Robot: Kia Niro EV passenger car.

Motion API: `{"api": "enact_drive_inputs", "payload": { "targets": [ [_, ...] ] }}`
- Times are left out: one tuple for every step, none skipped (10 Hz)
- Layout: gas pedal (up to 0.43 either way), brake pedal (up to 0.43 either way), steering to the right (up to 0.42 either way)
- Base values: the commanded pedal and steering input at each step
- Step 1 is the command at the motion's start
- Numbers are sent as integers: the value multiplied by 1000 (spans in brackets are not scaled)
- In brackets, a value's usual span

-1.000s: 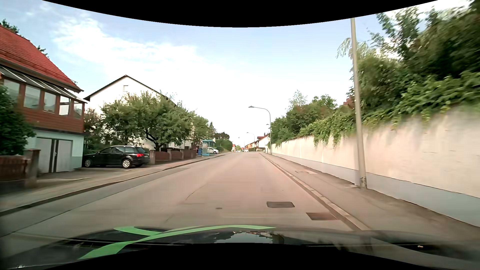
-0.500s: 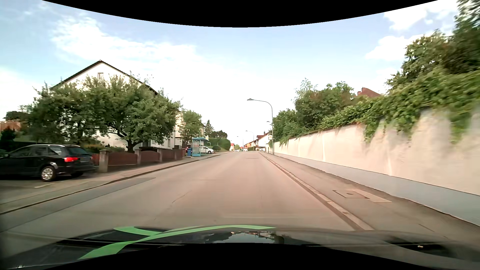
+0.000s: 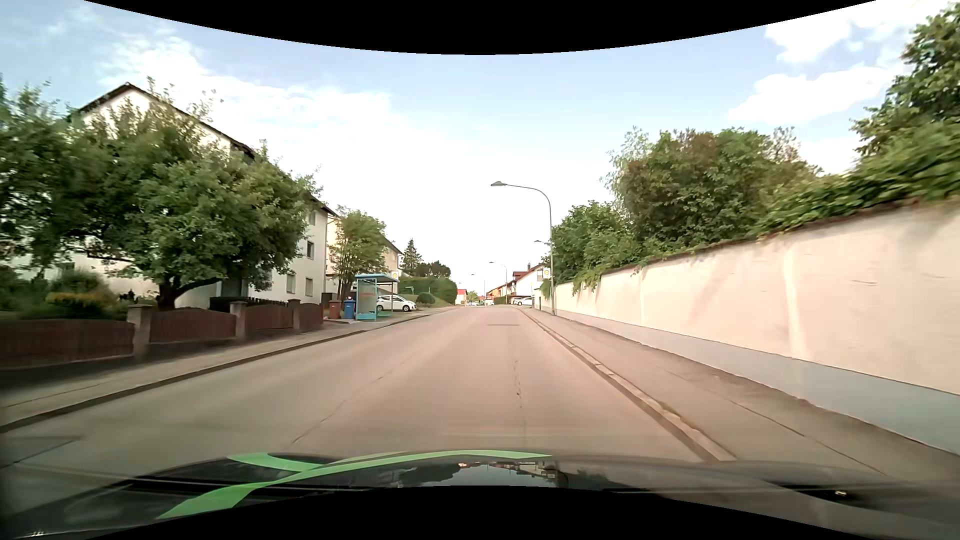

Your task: Follow the waypoints while adhering to traffic rules and regulations

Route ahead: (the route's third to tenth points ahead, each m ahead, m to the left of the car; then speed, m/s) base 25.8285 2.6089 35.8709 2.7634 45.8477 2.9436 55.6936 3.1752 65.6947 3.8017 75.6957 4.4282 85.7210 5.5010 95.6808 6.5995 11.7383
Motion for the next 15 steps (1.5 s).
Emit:
{"api": "enact_drive_inputs", "payload": {
  "targets": [
    [177,0,-1],
    [177,0,-2],
    [189,0,-2],
    [189,0,-3],
    [189,0,-2],
    [177,0,-2],
    [177,0,-3],
    [177,0,-2],
    [169,0,-3],
    [130,0,-3],
    [47,0,-2],
    [20,0,-2],
    [20,0,-2],
    [20,0,-3],
    [0,0,-2]
  ]
}}
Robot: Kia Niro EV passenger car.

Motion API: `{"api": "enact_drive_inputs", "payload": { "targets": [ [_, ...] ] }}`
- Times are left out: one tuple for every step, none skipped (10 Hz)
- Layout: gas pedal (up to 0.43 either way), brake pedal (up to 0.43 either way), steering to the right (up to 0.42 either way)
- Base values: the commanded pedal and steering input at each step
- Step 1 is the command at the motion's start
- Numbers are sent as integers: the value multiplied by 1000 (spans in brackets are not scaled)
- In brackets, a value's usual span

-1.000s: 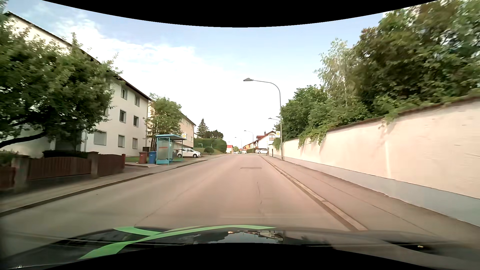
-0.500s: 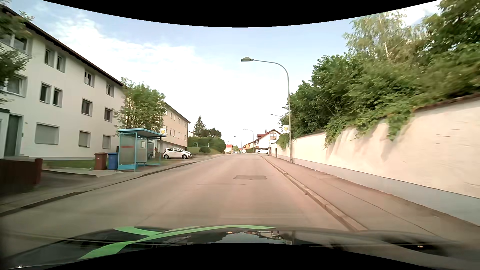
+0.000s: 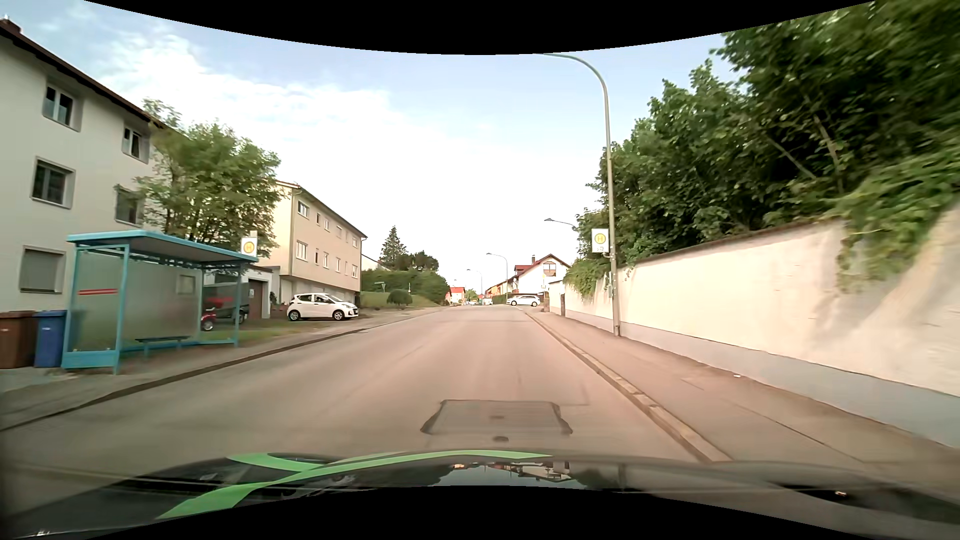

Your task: Follow the waypoints while adhering to traffic rules and regulations

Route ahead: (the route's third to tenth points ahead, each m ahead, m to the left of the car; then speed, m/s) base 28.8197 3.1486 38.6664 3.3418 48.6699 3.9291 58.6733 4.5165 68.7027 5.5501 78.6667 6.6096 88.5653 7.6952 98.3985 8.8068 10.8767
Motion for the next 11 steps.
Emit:
{"api": "enact_drive_inputs", "payload": {
  "targets": [
    [0,0,-3],
    [39,0,-3],
    [169,0,-4],
    [169,0,-5],
    [169,0,-5],
    [169,0,-4],
    [169,0,-5],
    [169,0,-4],
    [177,0,-4],
    [177,0,-4],
    [197,0,-4]
  ]
}}
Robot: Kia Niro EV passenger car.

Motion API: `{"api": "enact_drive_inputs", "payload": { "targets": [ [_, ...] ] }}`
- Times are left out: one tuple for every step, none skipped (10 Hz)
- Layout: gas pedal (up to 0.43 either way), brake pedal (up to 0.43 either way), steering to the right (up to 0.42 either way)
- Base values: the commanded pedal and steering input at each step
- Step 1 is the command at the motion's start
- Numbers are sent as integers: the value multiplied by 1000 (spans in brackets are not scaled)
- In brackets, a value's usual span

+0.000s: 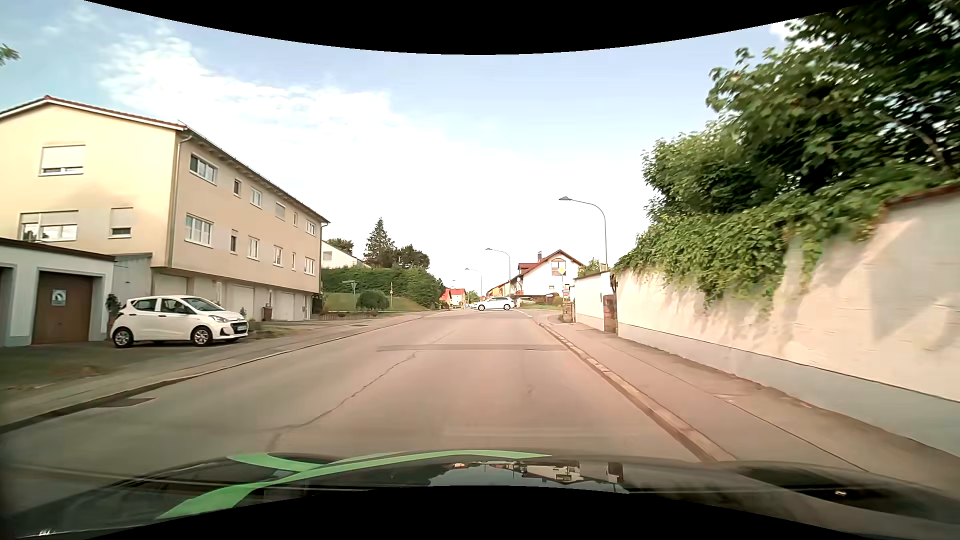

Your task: Follow the waypoints while adhering to traffic rules and regulations

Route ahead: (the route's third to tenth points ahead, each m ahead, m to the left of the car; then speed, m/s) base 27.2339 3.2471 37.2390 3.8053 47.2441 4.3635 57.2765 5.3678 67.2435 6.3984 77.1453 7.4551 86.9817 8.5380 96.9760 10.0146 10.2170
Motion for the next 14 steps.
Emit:
{"api": "enact_drive_inputs", "payload": {
  "targets": [
    [220,0,-4],
    [220,0,-3],
    [220,0,-2],
    [220,0,-3],
    [220,0,-3],
    [220,0,-2],
    [220,0,-3],
    [220,0,-2],
    [220,0,-3],
    [220,0,-3],
    [209,0,-4],
    [209,0,-4],
    [209,0,-5],
    [209,0,-5]
  ]
}}
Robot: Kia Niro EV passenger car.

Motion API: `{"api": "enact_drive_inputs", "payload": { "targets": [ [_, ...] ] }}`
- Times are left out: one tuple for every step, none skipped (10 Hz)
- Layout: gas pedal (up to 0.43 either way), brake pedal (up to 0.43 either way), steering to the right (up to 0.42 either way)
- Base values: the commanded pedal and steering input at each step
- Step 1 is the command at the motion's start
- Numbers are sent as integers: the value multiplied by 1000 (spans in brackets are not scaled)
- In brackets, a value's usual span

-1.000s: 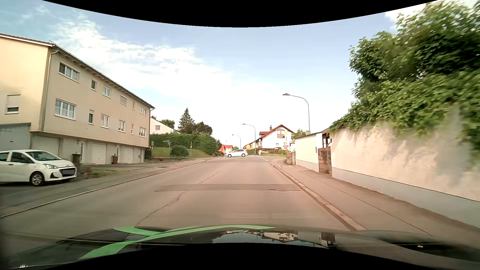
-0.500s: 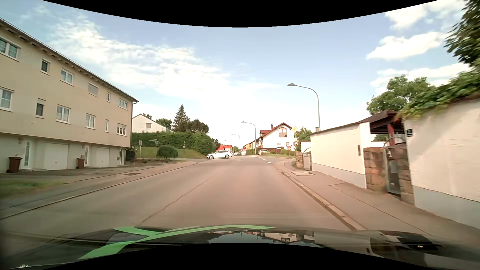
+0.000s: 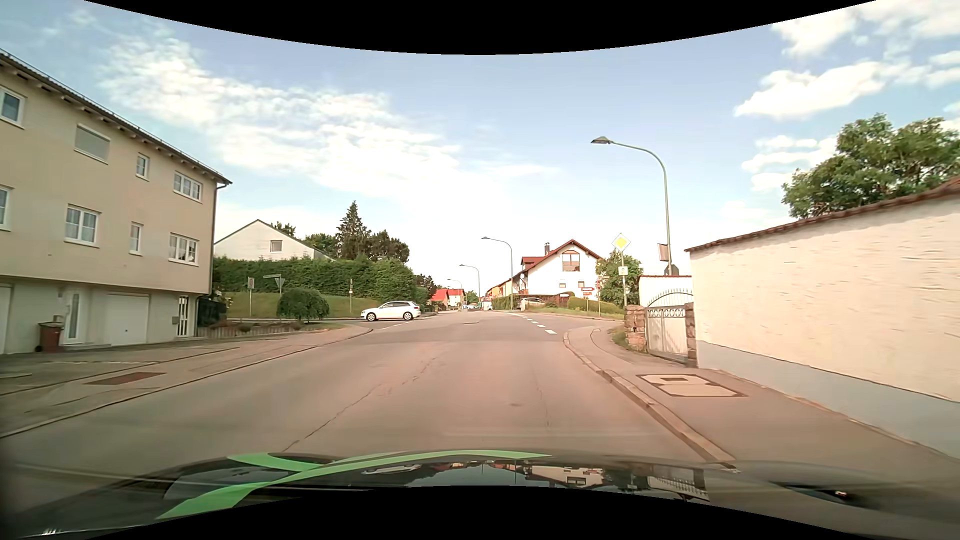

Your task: Follow the waypoints while adhering to traffic rules and regulations

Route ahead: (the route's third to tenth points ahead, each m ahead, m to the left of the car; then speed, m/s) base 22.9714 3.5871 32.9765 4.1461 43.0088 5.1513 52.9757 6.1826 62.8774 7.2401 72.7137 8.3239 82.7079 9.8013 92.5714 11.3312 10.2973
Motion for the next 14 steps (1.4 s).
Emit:
{"api": "enact_drive_inputs", "payload": {
  "targets": [
    [209,0,-5],
    [209,0,-5],
    [209,0,-7],
    [209,0,-8],
    [209,0,-9],
    [209,0,-11],
    [220,0,-12],
    [220,0,-12],
    [220,0,-11],
    [220,0,-10],
    [220,0,-10],
    [220,0,-10],
    [220,0,-9],
    [220,0,-9]
  ]
}}
